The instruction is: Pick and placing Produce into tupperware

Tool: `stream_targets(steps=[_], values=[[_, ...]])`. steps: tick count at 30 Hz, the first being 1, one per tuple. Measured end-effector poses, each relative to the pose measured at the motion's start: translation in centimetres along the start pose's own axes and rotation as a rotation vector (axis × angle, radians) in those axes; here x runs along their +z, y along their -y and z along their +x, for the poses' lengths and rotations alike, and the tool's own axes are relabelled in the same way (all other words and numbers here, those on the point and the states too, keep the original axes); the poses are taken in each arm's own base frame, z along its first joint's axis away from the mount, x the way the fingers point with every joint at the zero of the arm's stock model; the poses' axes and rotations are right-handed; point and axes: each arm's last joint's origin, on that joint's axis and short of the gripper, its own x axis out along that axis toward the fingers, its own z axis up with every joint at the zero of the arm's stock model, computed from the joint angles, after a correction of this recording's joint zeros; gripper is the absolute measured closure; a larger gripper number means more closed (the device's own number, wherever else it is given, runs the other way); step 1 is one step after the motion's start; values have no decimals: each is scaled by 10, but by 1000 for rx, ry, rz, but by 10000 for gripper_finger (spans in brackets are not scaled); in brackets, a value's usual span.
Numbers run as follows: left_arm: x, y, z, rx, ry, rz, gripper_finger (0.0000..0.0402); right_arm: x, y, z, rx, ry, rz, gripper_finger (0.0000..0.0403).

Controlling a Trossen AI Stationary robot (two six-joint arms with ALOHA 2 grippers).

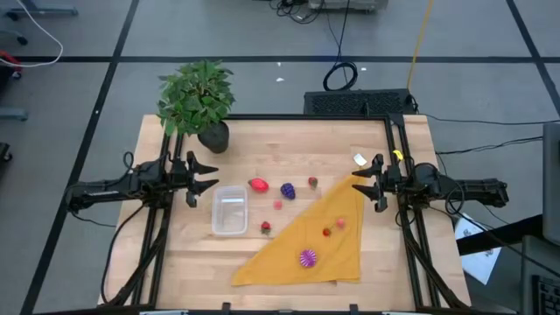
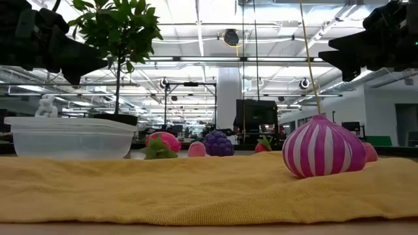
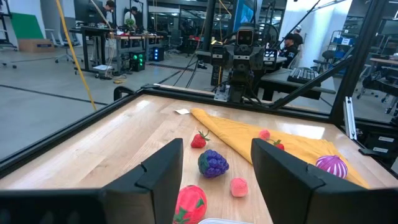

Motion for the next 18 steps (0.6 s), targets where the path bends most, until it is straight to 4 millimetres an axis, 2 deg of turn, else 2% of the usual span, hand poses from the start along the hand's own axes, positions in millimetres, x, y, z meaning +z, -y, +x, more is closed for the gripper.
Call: stream_targets(steps=[9, 18], values=[[0, 0, 0, 0, 0, 0, 206, 6, 0, 0, 3, 59, 7, 211], [0, 0, 0, 0, 0, 0, 206, 20, -2, -2, 28, 211, 120, 211]])
